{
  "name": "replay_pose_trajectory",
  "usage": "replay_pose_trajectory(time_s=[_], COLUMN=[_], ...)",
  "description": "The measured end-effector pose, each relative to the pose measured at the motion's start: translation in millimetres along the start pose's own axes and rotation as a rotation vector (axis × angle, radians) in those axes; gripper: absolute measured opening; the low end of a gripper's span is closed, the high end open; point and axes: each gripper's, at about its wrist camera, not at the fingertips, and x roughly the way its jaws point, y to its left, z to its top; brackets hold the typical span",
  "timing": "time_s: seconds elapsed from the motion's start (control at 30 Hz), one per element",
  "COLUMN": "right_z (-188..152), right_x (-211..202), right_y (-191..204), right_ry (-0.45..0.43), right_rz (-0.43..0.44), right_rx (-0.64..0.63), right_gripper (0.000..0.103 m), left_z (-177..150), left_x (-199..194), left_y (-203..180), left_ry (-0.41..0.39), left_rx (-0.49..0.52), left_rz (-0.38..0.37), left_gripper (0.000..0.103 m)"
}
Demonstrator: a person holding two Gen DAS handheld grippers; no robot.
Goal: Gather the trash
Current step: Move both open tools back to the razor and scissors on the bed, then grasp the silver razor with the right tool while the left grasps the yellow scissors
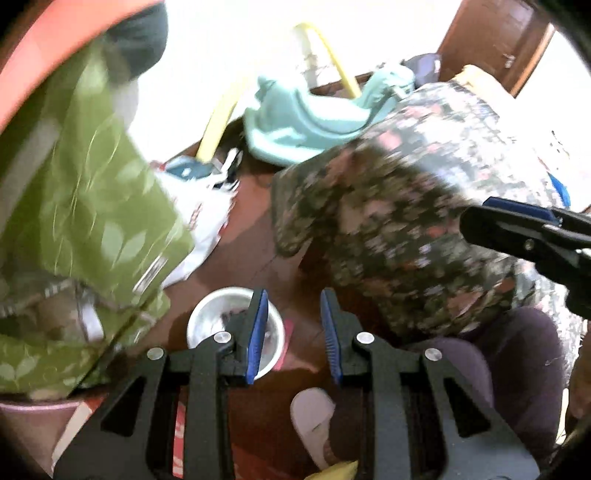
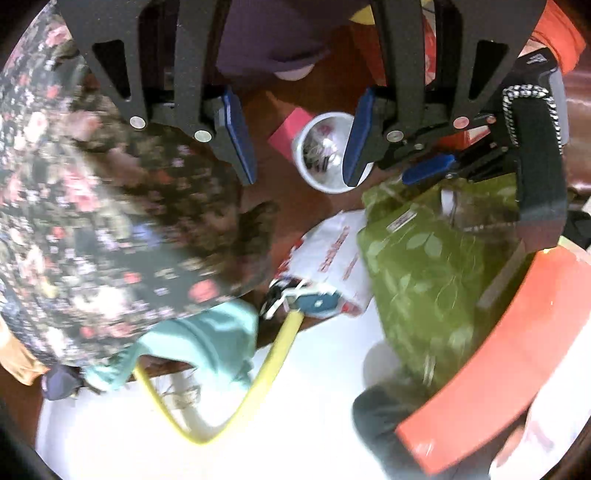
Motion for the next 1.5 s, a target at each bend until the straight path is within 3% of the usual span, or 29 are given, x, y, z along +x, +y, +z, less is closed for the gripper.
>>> replay_pose_trajectory(time_s=[0.2,0.33,0.77,0.93,1.13,1.5], right_z=[-2.7,-4.9,-18.9,-19.8,-2.9,47.7], right_x=[-49.4,-75.3,-119.8,-112.8,-81.8,19.5], right_y=[-54.8,-90.4,-244.0,-289.0,-333.4,-401.3], right_ry=[-0.107,-0.159,-0.199,-0.184,-0.152,-0.076], right_rz=[-0.068,-0.131,-0.276,-0.282,-0.211,-0.034], right_rx=[0.067,0.095,0.299,0.355,0.432,0.651], right_gripper=[0.045,0.045,0.045,0.045,0.045,0.045], left_z=[29.1,43.5,107.4,134.2,168.5,206.1], left_x=[-20.0,-20.7,23.5,50.9,91.6,152.7], left_y=[-57.0,-92.5,-214.3,-246.2,-277.3,-294.9], left_ry=[-0.090,-0.118,-0.106,-0.090,-0.063,-0.019], left_rx=[0.098,0.129,0.277,0.307,0.340,0.352], left_rz=[0.002,-0.034,-0.144,-0.176,-0.191,-0.193], left_gripper=[0.028,0.028,0.029,0.030,0.037,0.038])
